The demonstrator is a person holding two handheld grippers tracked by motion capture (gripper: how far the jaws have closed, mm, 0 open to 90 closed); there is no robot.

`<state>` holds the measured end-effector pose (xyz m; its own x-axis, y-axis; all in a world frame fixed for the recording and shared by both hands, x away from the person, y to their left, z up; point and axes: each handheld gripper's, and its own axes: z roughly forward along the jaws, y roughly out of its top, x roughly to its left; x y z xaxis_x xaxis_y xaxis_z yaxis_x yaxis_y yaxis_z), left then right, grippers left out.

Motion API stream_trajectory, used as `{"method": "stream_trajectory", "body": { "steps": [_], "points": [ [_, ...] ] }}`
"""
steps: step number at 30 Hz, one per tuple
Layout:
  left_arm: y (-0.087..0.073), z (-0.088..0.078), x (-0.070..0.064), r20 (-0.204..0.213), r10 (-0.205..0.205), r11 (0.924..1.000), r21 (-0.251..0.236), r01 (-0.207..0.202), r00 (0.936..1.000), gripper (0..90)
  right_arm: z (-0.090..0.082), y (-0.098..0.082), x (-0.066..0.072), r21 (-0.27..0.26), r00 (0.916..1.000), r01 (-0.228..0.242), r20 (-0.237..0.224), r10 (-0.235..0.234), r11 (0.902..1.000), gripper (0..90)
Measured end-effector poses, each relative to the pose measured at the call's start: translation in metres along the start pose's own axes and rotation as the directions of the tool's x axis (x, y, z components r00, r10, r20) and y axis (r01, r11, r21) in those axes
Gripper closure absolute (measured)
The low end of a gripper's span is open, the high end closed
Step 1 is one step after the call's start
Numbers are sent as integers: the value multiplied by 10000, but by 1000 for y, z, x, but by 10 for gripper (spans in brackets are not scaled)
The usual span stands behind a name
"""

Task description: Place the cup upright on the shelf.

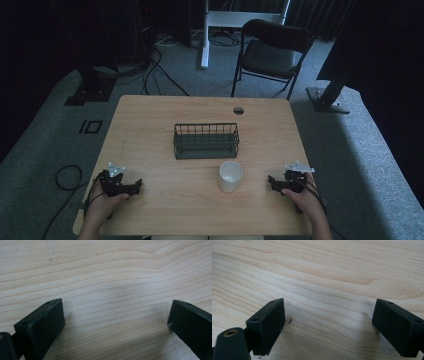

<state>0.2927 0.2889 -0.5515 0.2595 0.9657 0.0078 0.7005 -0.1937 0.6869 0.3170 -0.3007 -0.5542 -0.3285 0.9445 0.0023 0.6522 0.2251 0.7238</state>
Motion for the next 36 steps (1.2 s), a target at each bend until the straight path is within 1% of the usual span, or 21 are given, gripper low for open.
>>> {"method": "stream_trajectory", "body": {
  "steps": [7,17,19,21,25,26,28,29,36],
  "points": [
    [-2,-2,-5,171,206,9998,-12,-205,9996,14,0,0,0,2,10000,-5,0,5,10000,109],
    [2,-2,-15,350,878,9961,69,-881,9955,14,0,0,0,1,10000,-5,-2,5,10000,109],
    [3,-1,-16,407,862,9962,46,-865,9954,14,0,0,0,1,10000,-6,-1,6,10000,109],
    [3,-1,-18,437,1017,9947,84,-1021,9939,14,0,0,0,0,10000,-2,-1,2,10000,109],
    [5,-2,-22,609,1134,9935,63,-1140,9917,14,0,0,0,0,10000,-4,0,4,10000,109],
    [6,-2,-23,628,1083,9941,30,-1087,9921,14,0,0,0,0,10000,-3,-1,3,10000,109],
    [7,-2,-25,763,1115,9937,5,-1118,9908,14,0,0,0,-1,10000,-4,-1,4,10000,109],
    [7,-2,-25,763,1115,9937,5,-1118,9908,14,0,0,0,-1,10000,-4,-1,4,10000,109],
    [10,1,-37,1150,1439,9895,-65,-1441,9829,14,0,0,0,0,10000,-4,-2,4,10000,109]
  ]
}}
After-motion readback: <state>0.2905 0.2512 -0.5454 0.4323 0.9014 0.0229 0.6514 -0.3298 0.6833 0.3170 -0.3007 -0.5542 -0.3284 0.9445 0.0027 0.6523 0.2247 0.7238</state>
